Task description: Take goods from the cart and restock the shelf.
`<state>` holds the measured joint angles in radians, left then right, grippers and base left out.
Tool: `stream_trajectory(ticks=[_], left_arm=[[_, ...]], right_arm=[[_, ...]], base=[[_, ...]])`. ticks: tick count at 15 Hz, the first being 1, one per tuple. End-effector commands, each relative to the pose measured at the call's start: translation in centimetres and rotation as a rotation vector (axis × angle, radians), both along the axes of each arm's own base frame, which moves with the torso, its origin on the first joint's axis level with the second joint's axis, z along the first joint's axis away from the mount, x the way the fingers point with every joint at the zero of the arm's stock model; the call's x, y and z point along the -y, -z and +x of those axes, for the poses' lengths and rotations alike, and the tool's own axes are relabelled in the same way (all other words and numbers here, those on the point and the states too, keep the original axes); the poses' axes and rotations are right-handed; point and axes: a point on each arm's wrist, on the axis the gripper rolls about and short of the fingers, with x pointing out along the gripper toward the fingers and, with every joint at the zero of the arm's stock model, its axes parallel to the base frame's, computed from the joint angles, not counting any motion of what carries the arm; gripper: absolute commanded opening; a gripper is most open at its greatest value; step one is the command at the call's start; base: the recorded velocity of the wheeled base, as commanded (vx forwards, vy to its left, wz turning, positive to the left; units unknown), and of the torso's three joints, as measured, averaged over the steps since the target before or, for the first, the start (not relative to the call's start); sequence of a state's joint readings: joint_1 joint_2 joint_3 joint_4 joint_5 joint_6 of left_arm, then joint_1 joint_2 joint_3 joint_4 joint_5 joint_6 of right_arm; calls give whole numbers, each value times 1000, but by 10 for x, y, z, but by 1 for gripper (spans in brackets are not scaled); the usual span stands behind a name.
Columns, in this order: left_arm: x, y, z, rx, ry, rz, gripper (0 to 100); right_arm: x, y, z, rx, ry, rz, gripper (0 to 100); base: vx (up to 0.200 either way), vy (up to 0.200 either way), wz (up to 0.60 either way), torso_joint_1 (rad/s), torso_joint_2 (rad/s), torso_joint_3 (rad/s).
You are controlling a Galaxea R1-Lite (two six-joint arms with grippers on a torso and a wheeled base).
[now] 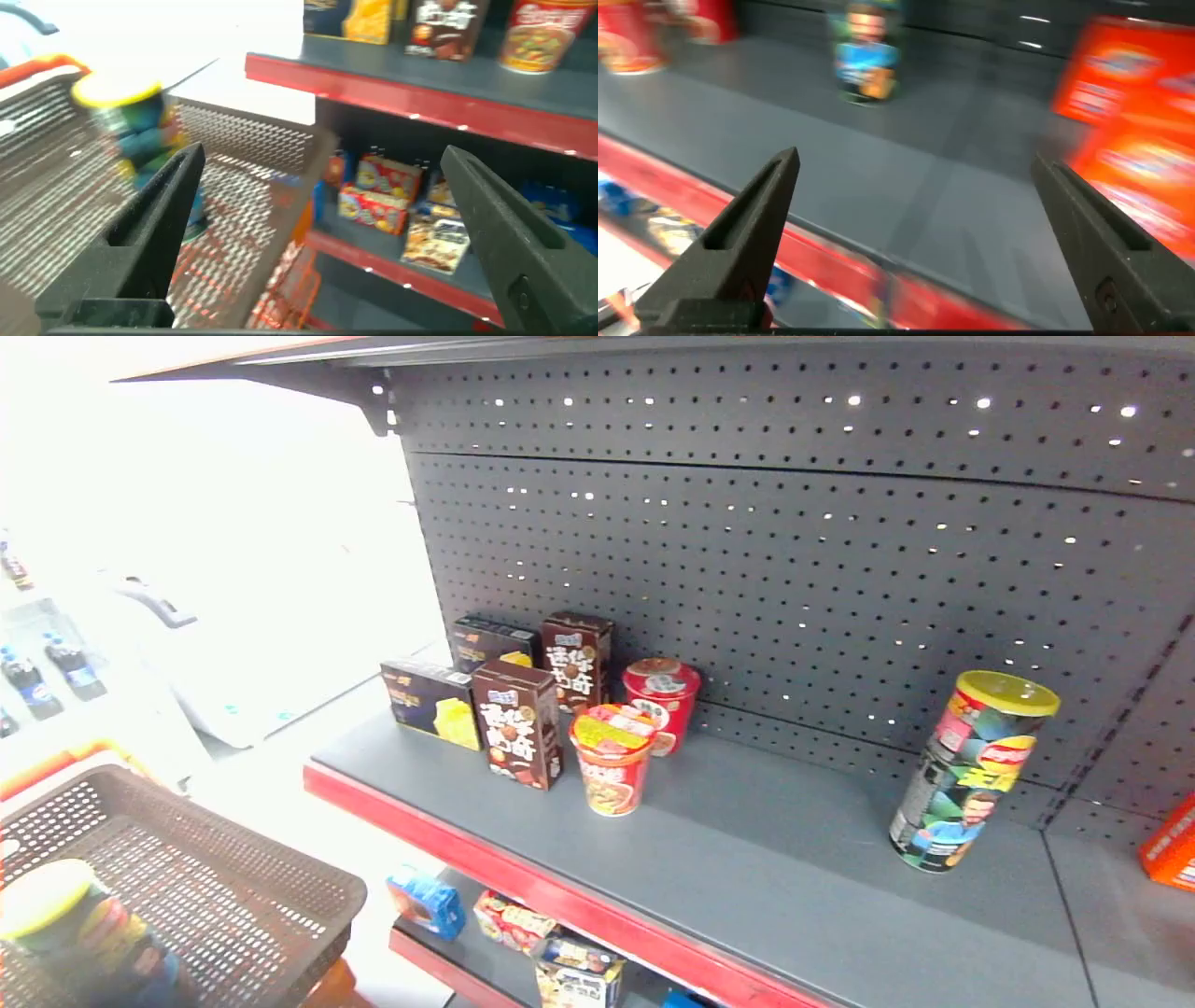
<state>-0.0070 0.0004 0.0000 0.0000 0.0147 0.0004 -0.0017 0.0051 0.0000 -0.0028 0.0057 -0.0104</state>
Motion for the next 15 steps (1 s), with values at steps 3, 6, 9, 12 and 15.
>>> stream_trajectory(ticks=[3,6,9,12,15], left_arm=[[0,0,0,0,-2,0,100],[0,0,0,0,3,3,100],[0,0,0,0,0,4,100],[-1,-59,-13,136,-34,87,100],[-1,-177,18,-85,-28,94,100]], right_arm=[[0,0,0,-1,-1,0,100],[0,0,0,-1,-1,0,100],[0,0,0,-1,-1,0,100],[0,0,0,-1,-1,3,100],[0,0,0,-1,-1,4,100]], base=[[0,0,600,2,7,4],[0,0,600,-1,4,-2],[0,0,600,2,4,4],[0,0,200,1,1,2],[0,0,0,0,0,0]])
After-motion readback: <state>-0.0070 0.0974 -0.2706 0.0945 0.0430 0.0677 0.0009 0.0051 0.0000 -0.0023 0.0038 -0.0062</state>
